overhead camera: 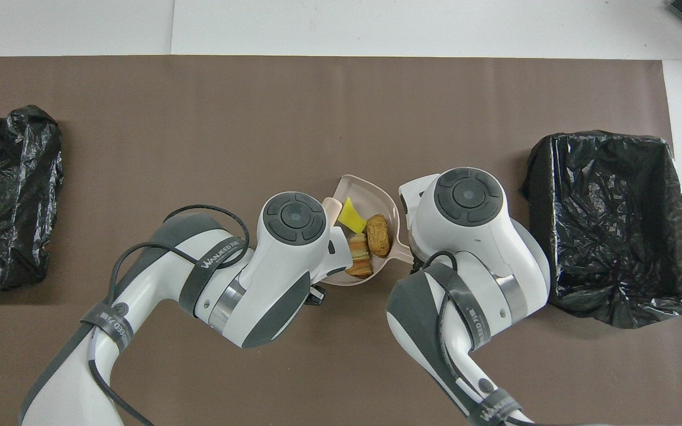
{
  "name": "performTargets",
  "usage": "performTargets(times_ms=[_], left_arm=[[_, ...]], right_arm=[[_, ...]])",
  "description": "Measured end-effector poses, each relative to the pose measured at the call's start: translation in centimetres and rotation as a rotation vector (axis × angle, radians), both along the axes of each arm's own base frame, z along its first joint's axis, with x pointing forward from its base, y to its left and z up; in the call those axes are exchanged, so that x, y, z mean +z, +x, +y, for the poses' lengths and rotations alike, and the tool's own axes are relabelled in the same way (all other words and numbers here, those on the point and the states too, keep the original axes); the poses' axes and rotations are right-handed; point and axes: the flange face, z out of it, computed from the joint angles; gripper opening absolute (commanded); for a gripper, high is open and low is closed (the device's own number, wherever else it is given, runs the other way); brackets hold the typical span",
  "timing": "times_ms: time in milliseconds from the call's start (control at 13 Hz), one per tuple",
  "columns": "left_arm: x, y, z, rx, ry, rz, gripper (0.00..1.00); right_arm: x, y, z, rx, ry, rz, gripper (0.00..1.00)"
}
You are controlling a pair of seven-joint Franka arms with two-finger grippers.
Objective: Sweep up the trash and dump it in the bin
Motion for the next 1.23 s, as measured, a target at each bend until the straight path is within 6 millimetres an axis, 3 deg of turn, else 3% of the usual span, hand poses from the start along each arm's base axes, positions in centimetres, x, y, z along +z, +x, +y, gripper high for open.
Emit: performTargets(times_ms=[772,1003,1234], left_arm=[[0.9,-0.2,1.9,-0.007,0.088,0.027,0.00],[3.0,-0.5,3.0,0.021,0.130,0.013,0.00],[5.0,-2.7,3.1,0.174,0.204,-0.006,0.00]], right_arm=[[-0.6,1.0,-1.2,0.035,0.039,-0.053,0.00],[-0.7,1.6,-1.5,0.035,0.136,-0.074,0.00],[0.4,2.6,-3.2,0.001,0.154,-0.095,0.00]])
